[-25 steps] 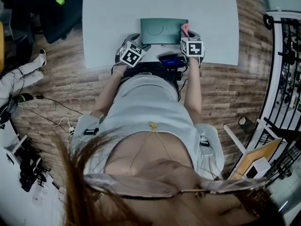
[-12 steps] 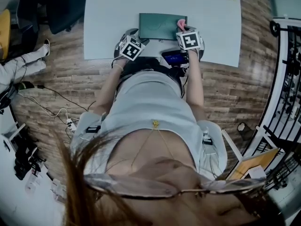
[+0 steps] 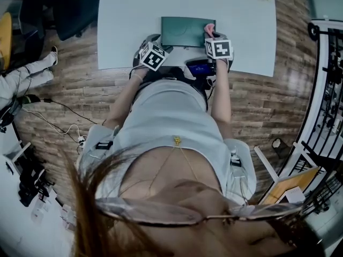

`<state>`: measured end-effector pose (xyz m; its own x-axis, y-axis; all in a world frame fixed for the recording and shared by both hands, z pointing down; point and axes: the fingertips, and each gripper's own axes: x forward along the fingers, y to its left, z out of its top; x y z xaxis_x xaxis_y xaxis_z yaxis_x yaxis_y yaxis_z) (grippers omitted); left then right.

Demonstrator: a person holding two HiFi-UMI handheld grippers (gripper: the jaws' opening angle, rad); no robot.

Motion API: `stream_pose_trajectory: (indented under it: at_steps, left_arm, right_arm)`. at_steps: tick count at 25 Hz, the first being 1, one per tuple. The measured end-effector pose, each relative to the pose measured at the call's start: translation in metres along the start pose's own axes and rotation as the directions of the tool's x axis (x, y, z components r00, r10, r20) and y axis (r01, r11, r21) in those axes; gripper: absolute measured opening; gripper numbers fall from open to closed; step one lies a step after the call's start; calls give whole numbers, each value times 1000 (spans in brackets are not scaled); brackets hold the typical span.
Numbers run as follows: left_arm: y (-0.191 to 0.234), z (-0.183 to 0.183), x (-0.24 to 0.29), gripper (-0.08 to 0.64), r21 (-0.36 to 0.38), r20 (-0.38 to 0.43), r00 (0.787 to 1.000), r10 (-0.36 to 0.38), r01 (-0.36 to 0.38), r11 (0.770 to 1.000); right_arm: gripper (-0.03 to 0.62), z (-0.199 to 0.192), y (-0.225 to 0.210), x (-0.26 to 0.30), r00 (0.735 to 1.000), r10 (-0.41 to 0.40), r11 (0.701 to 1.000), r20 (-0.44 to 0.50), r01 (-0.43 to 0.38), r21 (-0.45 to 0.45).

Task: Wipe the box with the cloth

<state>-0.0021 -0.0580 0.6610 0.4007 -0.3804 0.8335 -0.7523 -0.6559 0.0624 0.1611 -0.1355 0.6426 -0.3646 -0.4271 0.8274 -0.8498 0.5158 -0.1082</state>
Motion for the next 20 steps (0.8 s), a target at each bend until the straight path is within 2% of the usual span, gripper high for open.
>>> stream_pose_trajectory:
  at_steps: [4,9,20]
  left_arm:
    - [-2,1,0,311,6,5,1000,-10,10,1000]
    - [-5,2,1,311,18,3,1000,-26,26,999]
    - [-3,0,2,311,71,4,997,-79,79,994]
  right_arm:
    - [40,-3,-1,-2,1000,-8,999,4,8,34]
    - [40,-5,-1,-2,999,-43,999,-5,43,28]
    - [40,-1,15,5,999,-37,998,-32,39,51]
